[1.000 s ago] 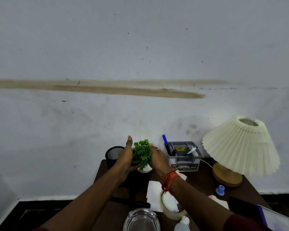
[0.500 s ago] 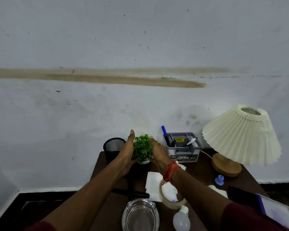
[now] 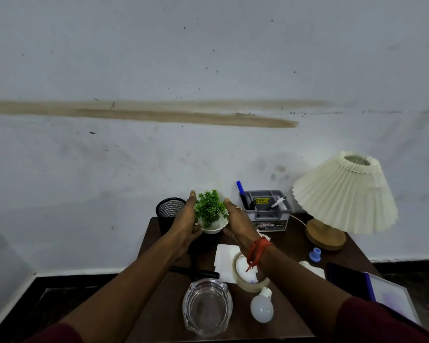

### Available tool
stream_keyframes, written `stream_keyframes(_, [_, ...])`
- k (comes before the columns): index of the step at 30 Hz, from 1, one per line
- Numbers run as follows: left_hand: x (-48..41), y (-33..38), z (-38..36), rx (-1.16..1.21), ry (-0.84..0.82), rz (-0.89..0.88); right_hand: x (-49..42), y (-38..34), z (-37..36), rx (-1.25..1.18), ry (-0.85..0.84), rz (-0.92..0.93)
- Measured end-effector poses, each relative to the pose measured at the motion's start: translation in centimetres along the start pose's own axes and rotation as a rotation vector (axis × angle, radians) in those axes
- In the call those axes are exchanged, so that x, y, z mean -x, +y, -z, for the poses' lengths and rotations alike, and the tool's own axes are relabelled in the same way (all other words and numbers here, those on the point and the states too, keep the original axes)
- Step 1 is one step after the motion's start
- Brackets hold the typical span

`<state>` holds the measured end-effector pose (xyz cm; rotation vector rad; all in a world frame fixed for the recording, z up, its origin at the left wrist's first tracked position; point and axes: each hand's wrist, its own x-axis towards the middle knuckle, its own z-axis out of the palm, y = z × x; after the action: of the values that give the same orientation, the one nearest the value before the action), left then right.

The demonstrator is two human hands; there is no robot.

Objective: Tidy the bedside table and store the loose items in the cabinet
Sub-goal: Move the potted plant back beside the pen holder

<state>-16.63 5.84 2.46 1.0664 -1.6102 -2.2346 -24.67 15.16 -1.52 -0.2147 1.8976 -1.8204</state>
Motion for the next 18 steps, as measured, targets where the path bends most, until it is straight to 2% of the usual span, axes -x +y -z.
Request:
stream_keyframes(7, [2.8, 0.5, 0.6, -0.014, -0.004, -0.018, 3.7, -1.6, 0.9, -0.12, -0.061, -0.053])
stream_keyframes(12, [4.8, 0.6, 1.3, 0.006, -0.003, -0.008, 7.3, -2.8, 1.7, -0.112, -0.071, -0.042])
stream_keyframes(18, [6.5, -0.6, 2.6, -0.017, 0.027, -0.006, 10.1, -1.7, 2.1, -0.049, 0.006, -0.067])
